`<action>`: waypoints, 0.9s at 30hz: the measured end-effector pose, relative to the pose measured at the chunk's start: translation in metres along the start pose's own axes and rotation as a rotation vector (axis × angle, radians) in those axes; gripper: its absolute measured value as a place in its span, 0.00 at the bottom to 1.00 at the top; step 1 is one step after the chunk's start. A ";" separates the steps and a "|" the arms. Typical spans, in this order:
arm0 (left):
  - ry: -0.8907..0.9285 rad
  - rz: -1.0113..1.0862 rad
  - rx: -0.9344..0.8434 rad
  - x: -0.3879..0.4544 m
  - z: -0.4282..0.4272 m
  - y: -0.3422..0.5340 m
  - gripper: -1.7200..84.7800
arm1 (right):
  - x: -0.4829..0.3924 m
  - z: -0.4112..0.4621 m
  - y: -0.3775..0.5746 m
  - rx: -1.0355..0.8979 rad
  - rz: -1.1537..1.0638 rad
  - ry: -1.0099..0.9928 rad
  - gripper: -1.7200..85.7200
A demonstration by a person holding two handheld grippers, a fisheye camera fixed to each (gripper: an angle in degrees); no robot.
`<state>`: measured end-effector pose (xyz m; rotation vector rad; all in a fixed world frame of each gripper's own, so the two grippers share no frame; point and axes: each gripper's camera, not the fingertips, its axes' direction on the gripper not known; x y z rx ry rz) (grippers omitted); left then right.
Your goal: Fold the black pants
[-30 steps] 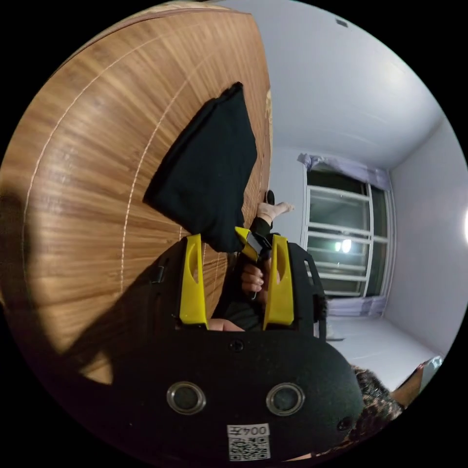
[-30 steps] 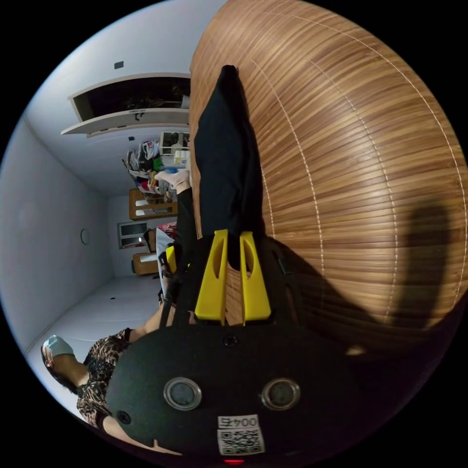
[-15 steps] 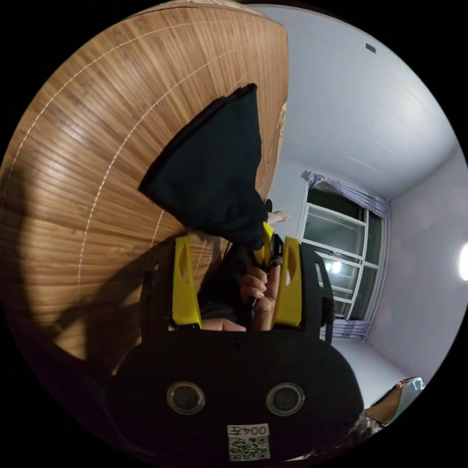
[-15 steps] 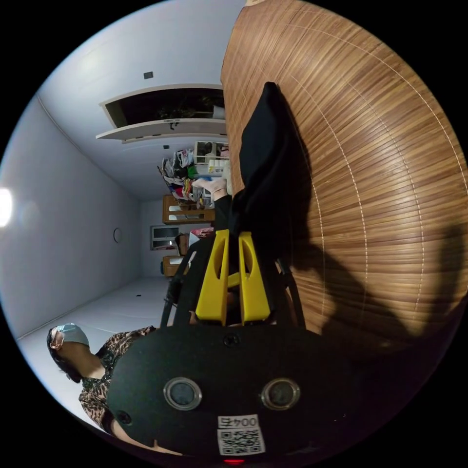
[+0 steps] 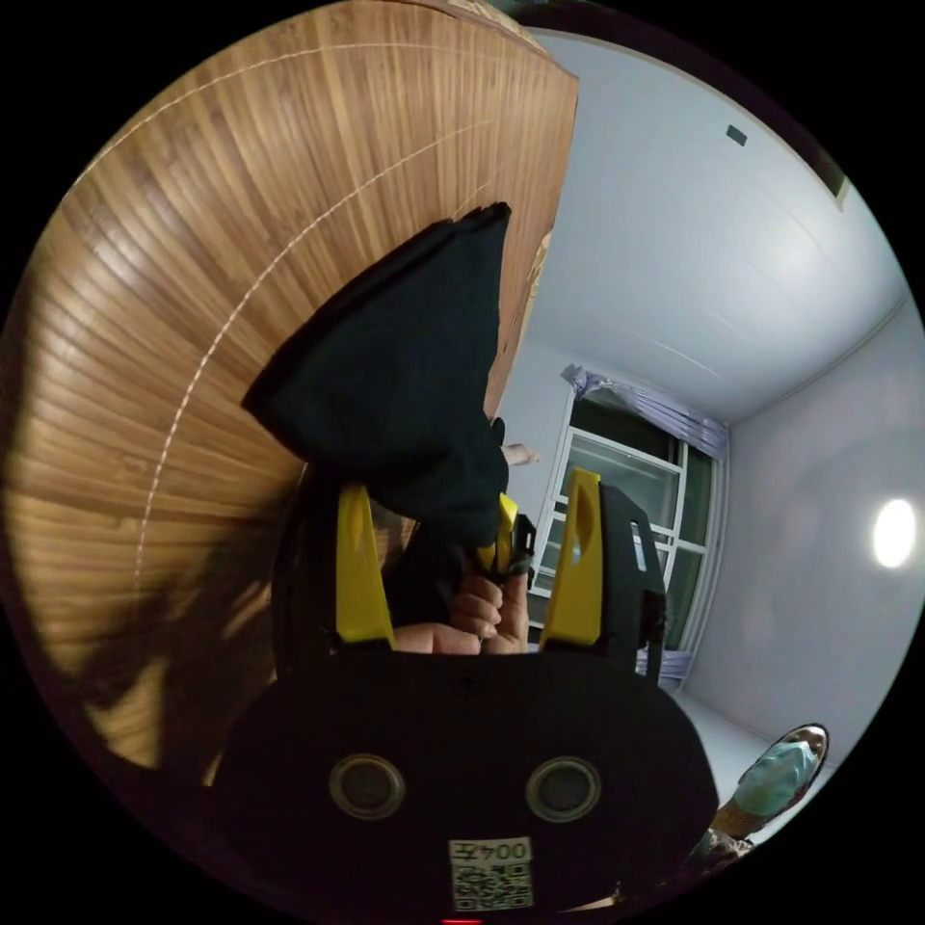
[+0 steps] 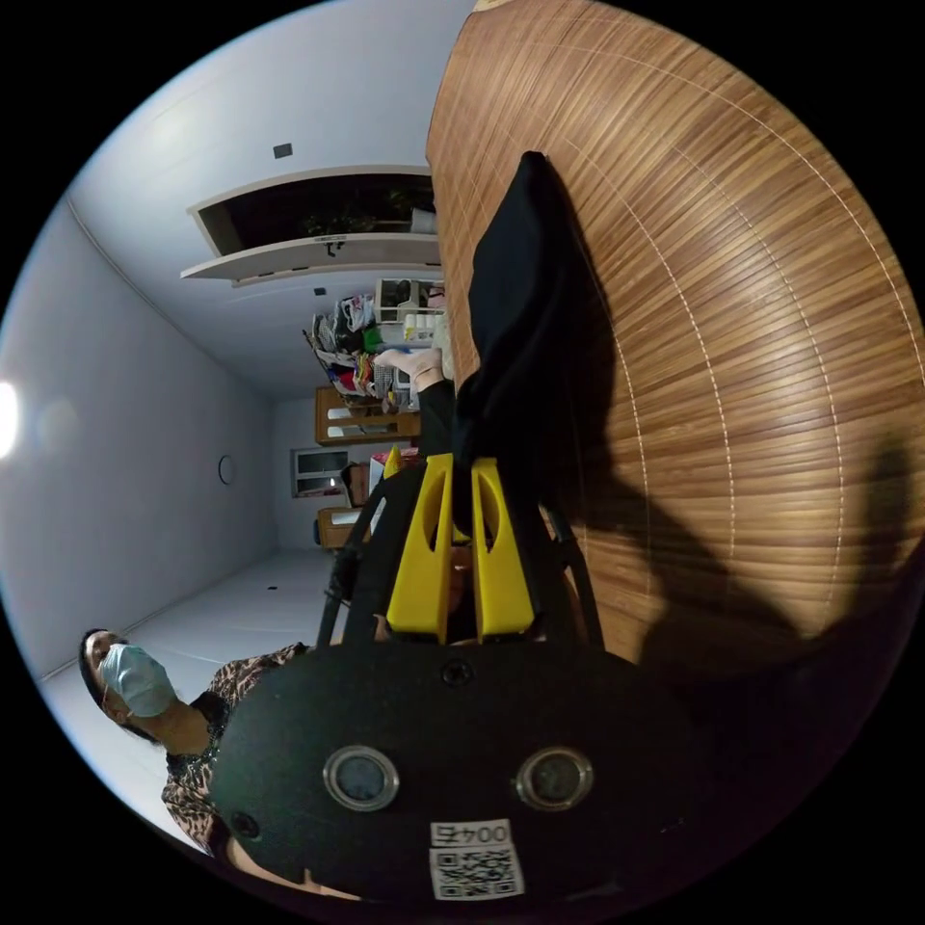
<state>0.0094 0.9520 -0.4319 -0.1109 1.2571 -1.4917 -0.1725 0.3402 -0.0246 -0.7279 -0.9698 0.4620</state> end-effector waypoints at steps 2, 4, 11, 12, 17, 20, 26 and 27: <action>-0.009 0.022 -0.005 0.001 0.002 -0.002 0.34 | -0.004 0.002 0.004 0.001 -0.007 0.009 0.07; -0.024 0.050 -0.004 0.002 0.003 -0.003 0.33 | -0.010 0.007 0.010 -0.012 -0.024 0.032 0.07; -0.048 0.087 -0.021 -0.003 0.005 0.002 0.29 | -0.018 0.014 0.031 -0.028 -0.034 0.048 0.07; -0.045 0.082 -0.031 -0.005 0.005 0.003 0.28 | -0.018 0.013 0.034 -0.017 -0.027 0.034 0.07; -0.051 0.101 -0.064 -0.003 0.004 0.013 0.29 | -0.017 0.007 0.042 0.021 0.006 -0.039 0.07; -0.031 0.094 -0.078 -0.006 0.007 0.019 0.31 | -0.023 0.008 0.045 0.024 0.006 -0.061 0.07; 0.101 0.055 -0.040 -0.014 0.020 0.015 0.34 | -0.033 0.008 0.061 0.013 -0.005 -0.089 0.07; 0.109 0.053 -0.040 -0.015 0.023 0.014 0.34 | -0.033 0.007 0.066 0.012 -0.004 -0.083 0.07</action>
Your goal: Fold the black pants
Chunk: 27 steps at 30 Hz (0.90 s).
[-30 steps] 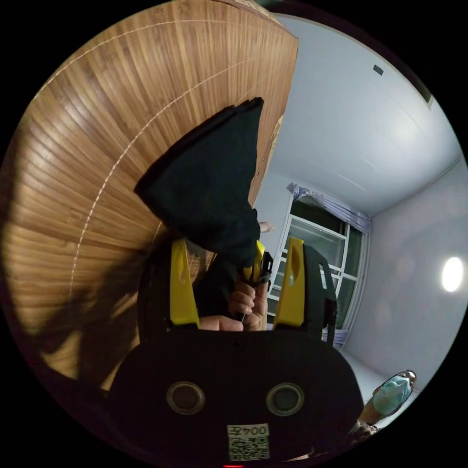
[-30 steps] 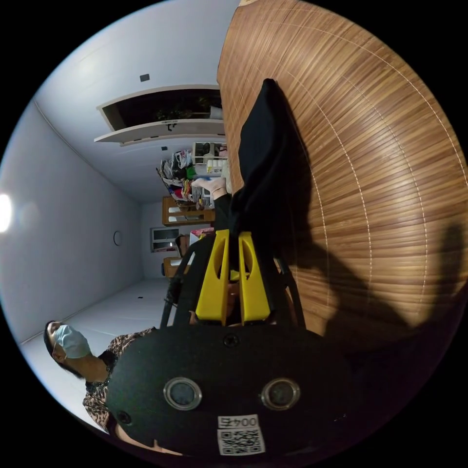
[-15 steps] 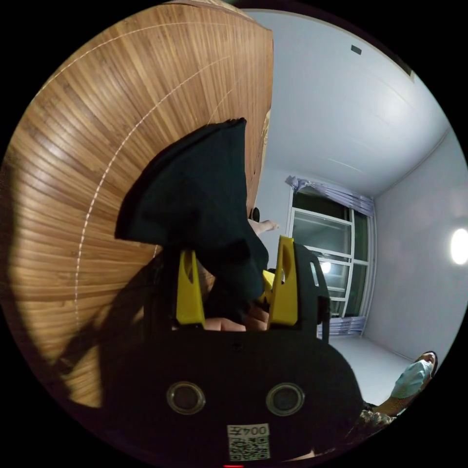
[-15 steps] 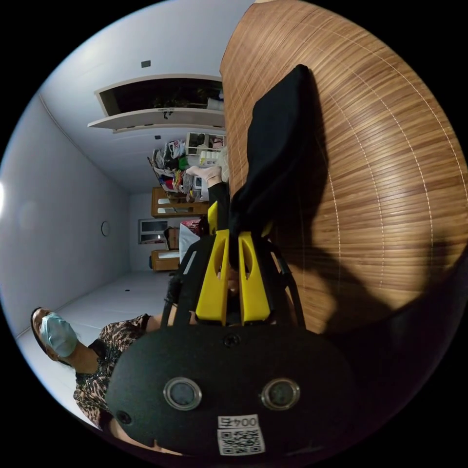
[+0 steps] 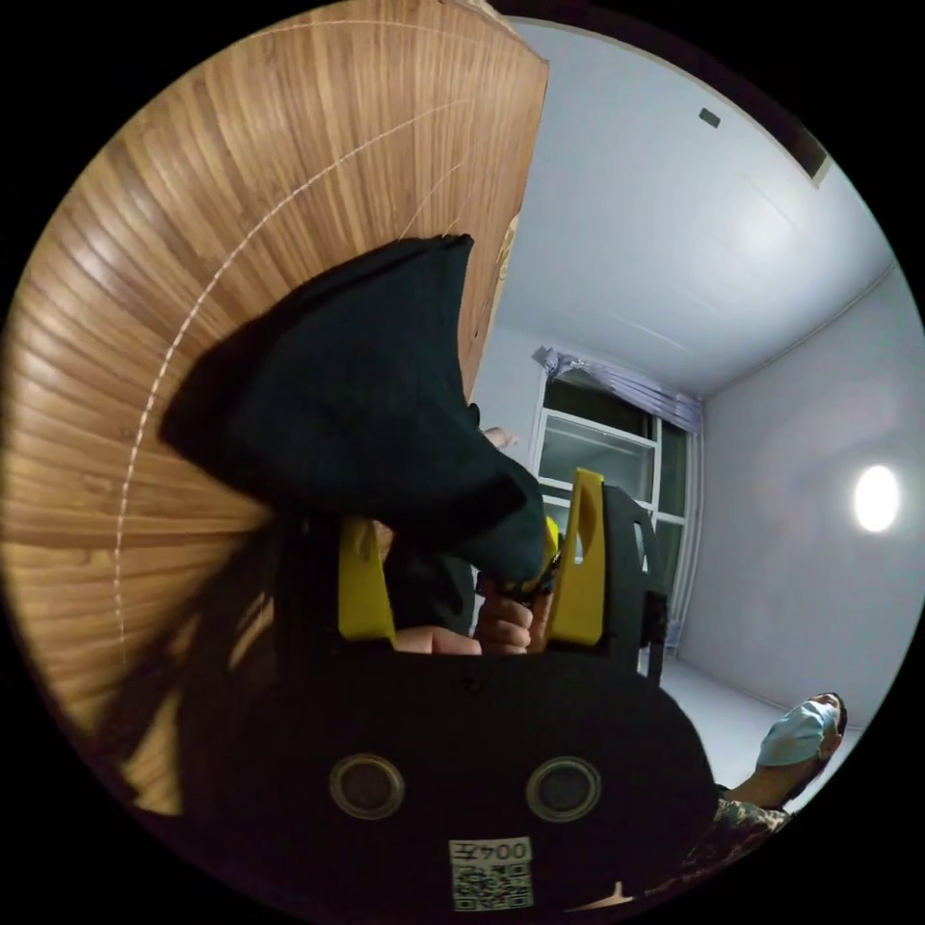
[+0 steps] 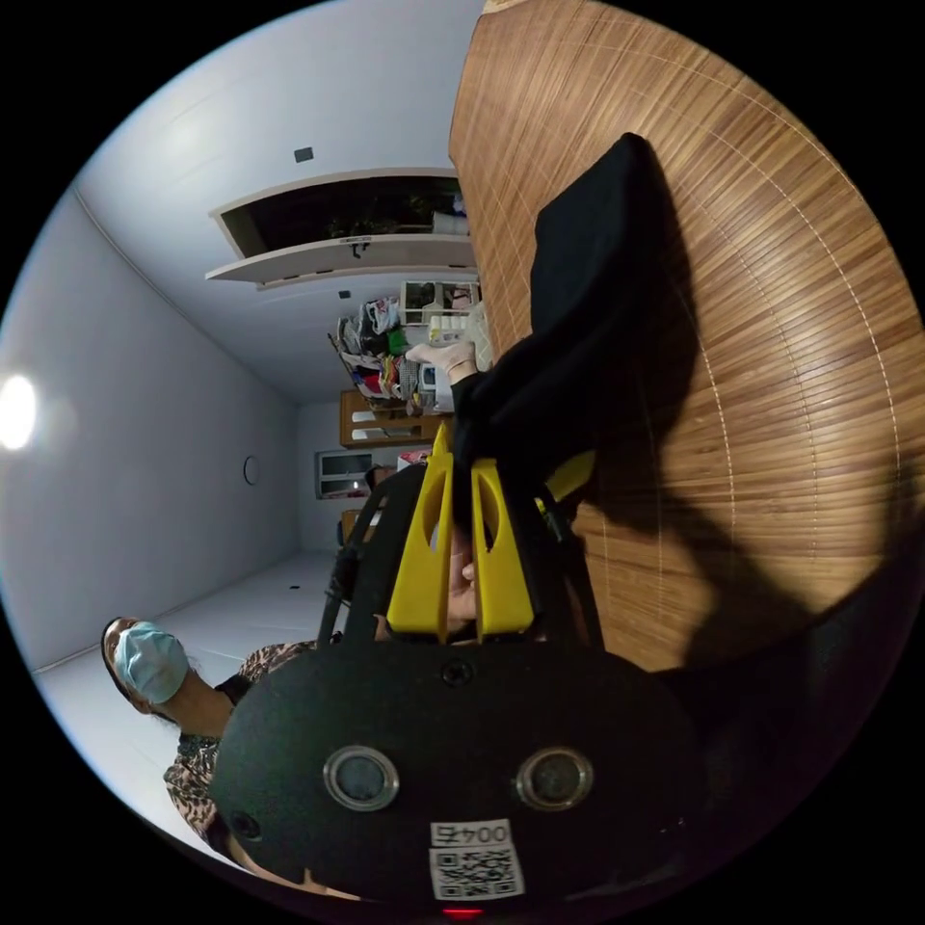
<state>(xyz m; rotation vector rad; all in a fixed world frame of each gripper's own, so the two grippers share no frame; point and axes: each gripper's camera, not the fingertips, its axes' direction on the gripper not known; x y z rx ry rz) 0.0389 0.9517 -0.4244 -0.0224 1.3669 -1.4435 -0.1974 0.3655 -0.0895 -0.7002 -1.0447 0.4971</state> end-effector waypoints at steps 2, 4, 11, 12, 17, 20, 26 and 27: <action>-0.007 0.006 0.001 0.000 0.004 -0.001 0.32 | 0.001 -0.003 0.007 -0.001 0.004 0.019 0.07; -0.054 0.035 -0.023 0.002 0.008 -0.001 0.24 | 0.003 -0.007 0.017 0.001 0.012 0.034 0.07; -0.122 0.054 -0.040 0.017 0.016 0.000 0.12 | -0.011 -0.022 0.044 0.005 -0.028 0.183 0.10; -0.115 0.045 -0.037 0.021 0.017 0.001 0.12 | -0.012 -0.031 0.048 0.044 -0.014 0.205 0.15; -0.111 0.023 -0.045 0.035 0.021 0.010 0.12 | -0.005 -0.058 0.057 0.096 0.057 0.183 0.23; -0.114 0.012 -0.070 0.040 0.027 0.016 0.11 | 0.011 -0.063 0.063 0.096 0.121 0.112 0.25; -0.109 0.010 -0.102 0.045 0.042 0.029 0.11 | 0.033 -0.064 0.081 0.089 0.211 0.053 0.26; -0.107 0.007 -0.108 0.045 0.046 0.032 0.11 | 0.035 -0.065 0.086 0.087 0.225 0.039 0.26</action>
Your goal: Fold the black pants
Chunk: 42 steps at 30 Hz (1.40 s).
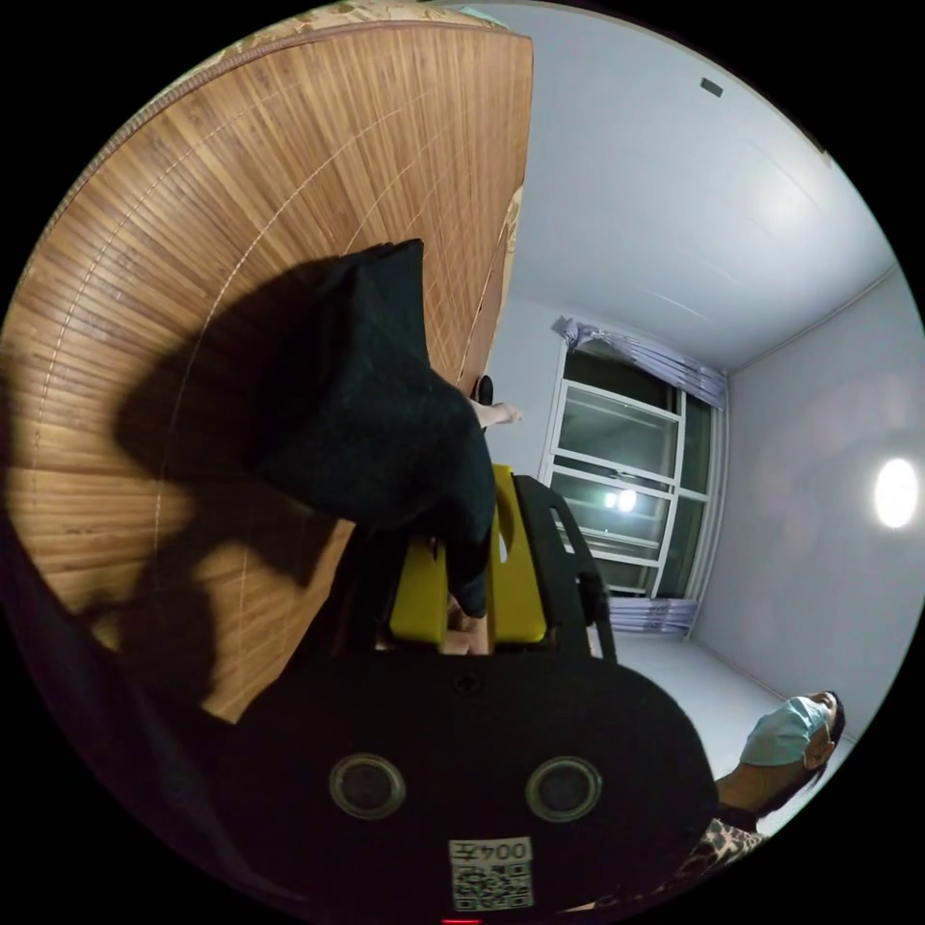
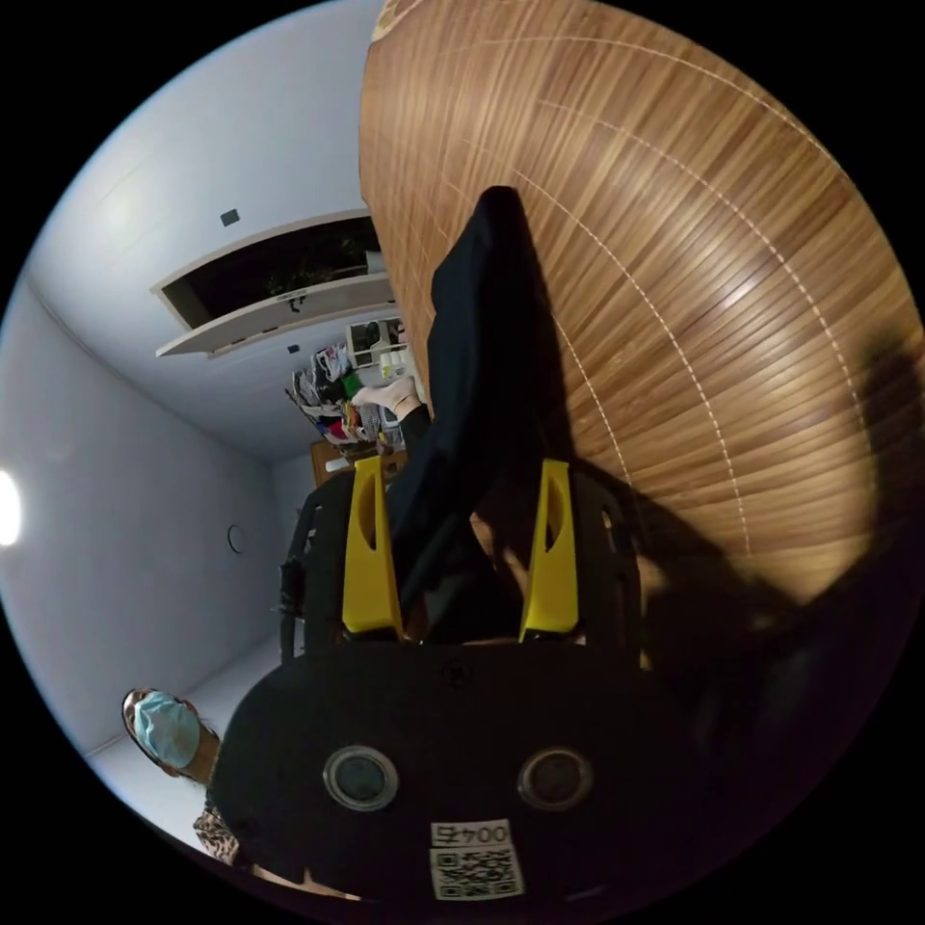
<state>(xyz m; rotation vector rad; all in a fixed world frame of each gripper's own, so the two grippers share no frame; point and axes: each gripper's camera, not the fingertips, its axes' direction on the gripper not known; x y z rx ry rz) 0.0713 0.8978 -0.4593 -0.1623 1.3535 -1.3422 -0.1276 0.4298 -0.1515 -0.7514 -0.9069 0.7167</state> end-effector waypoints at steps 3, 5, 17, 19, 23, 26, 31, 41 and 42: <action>-0.003 0.007 -0.018 0.001 0.011 0.005 0.11 | 0.007 -0.008 0.012 0.009 0.017 -0.023 0.25; -0.012 0.017 -0.030 0.003 0.019 0.009 0.11 | 0.009 -0.015 0.019 0.025 0.020 -0.036 0.24; -0.015 0.039 -0.077 0.002 0.066 0.038 0.11 | 0.006 -0.070 0.094 0.103 -0.065 -0.014 0.12; -0.001 0.052 -0.097 0.006 0.077 0.045 0.11 | -0.003 -0.087 0.125 0.148 -0.102 -0.016 0.11; 0.062 0.072 -0.168 0.019 0.104 0.061 0.11 | -0.031 -0.128 0.183 0.212 -0.181 0.032 0.10; 0.120 0.125 -0.290 0.043 0.139 0.078 0.11 | -0.061 -0.177 0.246 0.280 -0.268 0.059 0.10; 0.189 0.251 -0.543 0.092 0.220 0.123 0.11 | -0.111 -0.283 0.380 0.443 -0.401 0.089 0.10; 0.176 0.346 -0.975 0.125 0.400 0.223 0.11 | -0.143 -0.450 0.612 0.688 -0.386 0.330 0.10; 0.181 0.363 -1.008 0.133 0.419 0.239 0.11 | -0.148 -0.469 0.643 0.725 -0.380 0.351 0.10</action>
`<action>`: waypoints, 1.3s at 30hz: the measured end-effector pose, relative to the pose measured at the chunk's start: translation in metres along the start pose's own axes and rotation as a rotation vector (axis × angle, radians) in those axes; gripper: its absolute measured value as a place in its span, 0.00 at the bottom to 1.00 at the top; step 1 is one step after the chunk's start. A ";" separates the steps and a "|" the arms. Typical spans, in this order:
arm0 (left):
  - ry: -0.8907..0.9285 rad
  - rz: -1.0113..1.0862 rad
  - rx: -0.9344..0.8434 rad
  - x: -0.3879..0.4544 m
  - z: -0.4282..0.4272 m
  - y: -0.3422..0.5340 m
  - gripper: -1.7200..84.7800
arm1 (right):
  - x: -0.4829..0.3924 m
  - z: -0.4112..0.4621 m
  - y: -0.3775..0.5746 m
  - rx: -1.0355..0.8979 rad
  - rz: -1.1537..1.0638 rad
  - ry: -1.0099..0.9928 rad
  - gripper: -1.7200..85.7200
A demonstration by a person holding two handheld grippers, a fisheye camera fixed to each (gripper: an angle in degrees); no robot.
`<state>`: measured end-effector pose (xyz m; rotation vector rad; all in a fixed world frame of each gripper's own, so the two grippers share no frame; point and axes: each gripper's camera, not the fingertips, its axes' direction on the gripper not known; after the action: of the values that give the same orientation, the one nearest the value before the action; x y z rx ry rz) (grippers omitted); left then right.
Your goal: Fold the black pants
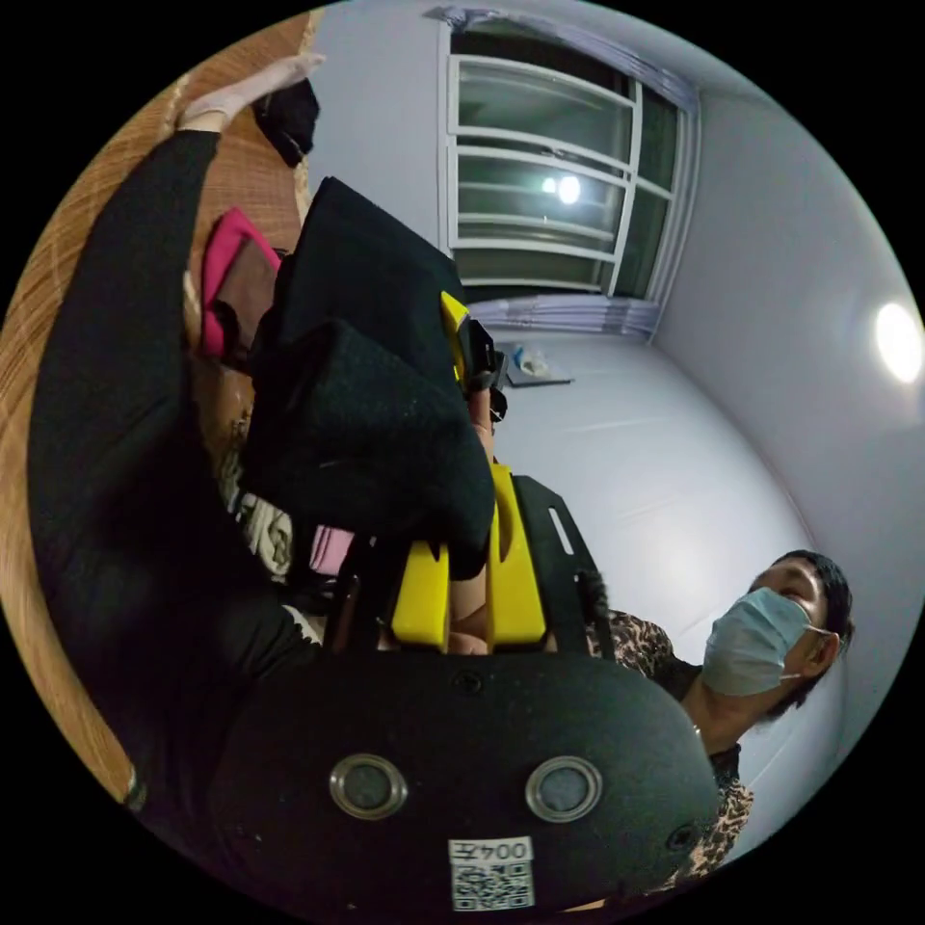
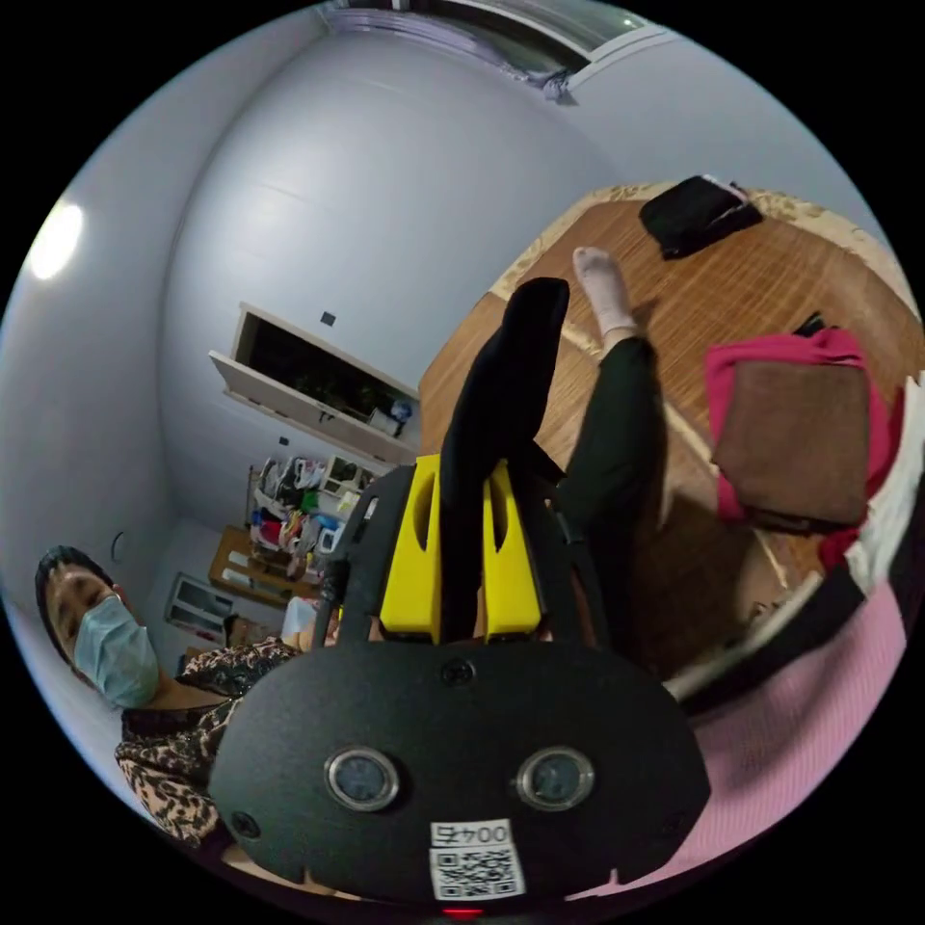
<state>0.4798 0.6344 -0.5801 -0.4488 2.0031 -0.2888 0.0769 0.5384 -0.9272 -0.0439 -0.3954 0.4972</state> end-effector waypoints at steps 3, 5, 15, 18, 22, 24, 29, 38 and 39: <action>0.014 0.093 -0.105 0.021 0.065 -0.019 0.11 | -0.016 -0.090 0.026 0.074 -0.014 0.072 0.10; 0.018 0.143 -0.168 0.031 0.105 -0.022 0.11 | -0.027 -0.140 0.048 0.095 -0.020 0.136 0.10; 0.015 -0.035 -0.515 -0.048 0.221 0.001 0.24 | 0.087 -0.284 0.222 0.124 0.422 0.371 0.11; 0.012 0.022 -0.501 -0.042 0.223 -0.008 0.23 | 0.082 -0.308 0.234 0.156 0.397 0.352 0.11; 0.146 0.066 -0.527 -0.041 0.229 -0.016 0.20 | 0.060 -0.328 0.229 -0.031 0.365 0.583 0.12; 0.155 0.105 -0.488 -0.037 0.223 -0.021 0.18 | 0.043 -0.345 0.231 -0.054 0.359 0.725 0.12; 0.032 0.187 -0.323 -0.038 0.197 -0.043 0.16 | -0.042 -0.396 0.241 0.284 0.203 0.989 0.13; -0.112 0.292 -0.051 -0.048 0.151 -0.073 0.15 | -0.014 -0.315 0.265 0.531 0.155 0.973 0.14; -0.122 0.293 -0.023 -0.052 0.144 -0.076 0.14 | -0.001 -0.314 0.269 0.498 0.181 1.012 0.14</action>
<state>0.6442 0.5870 -0.5742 -0.1785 1.9229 -0.0547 0.0732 0.7916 -1.2544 0.1505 0.7317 0.6732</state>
